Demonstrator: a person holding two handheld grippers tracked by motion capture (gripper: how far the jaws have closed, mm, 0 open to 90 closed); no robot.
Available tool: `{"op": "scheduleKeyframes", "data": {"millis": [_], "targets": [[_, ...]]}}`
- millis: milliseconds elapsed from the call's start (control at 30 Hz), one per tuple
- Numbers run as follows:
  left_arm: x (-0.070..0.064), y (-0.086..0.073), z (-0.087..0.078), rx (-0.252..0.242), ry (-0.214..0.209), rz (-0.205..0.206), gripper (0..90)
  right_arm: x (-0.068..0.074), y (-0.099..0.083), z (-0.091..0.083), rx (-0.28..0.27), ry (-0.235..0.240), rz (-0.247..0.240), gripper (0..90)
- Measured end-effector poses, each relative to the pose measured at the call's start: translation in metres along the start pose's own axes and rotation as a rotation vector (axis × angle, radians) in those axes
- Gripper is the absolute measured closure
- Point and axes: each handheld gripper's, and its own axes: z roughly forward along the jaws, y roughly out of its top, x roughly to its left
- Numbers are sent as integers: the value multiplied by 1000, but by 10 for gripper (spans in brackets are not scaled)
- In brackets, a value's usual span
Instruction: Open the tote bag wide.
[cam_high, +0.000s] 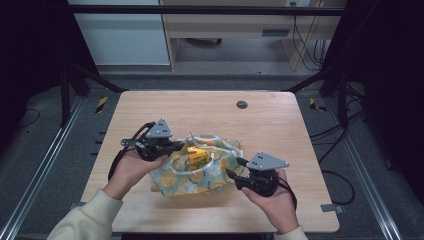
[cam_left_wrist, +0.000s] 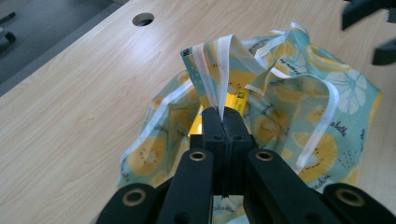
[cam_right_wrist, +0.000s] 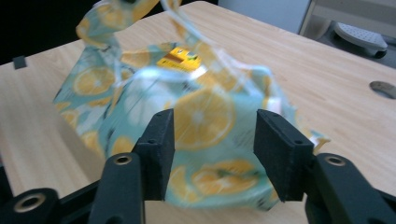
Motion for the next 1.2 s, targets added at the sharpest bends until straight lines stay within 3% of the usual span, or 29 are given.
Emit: {"op": "scheduleKeyframes", "data": {"millis": [167, 233, 400, 533, 600, 633, 667, 733, 833, 933, 1033, 1200], "targets": [[-8, 1, -1, 1, -19, 9, 900, -5, 16, 9, 17, 3, -27, 416], [-11, 2, -1, 5, -24, 21, 900, -7, 30, 21, 46, 13, -52, 375], [-14, 5, -2, -9, -37, 24, 900, -7, 48, 38, 68, 41, -80, 351], [-14, 7, -7, -21, -38, 26, 900, -6, 57, 57, 117, 67, -117, 357], [-14, 7, -14, -36, -40, 21, 900, -5, 56, 65, 154, 88, -137, 537], [-14, 7, -14, -36, -40, 21, 900, -5, 56, 65, 154, 88, -137, 537], [-15, 5, -17, -45, -41, 16, 900, -3, 55, 62, 158, 102, -159, 684], [-17, 3, -20, -47, -45, 15, 900, -1, 53, 56, 147, 116, -165, 789], [-19, 0, -21, -48, -52, 18, 900, 3, 49, 43, 124, 129, -161, 828], [-30, -11, -17, -32, -75, 36, 900, 7, 40, 31, 111, 141, -162, 833], [-36, -19, -12, -14, -62, 47, 900, 10, 30, 28, 119, 142, -159, 833], [-41, -34, 2, -7, -67, 26, 900, 11, 7, 33, 137, 142, -133, 813]]}}
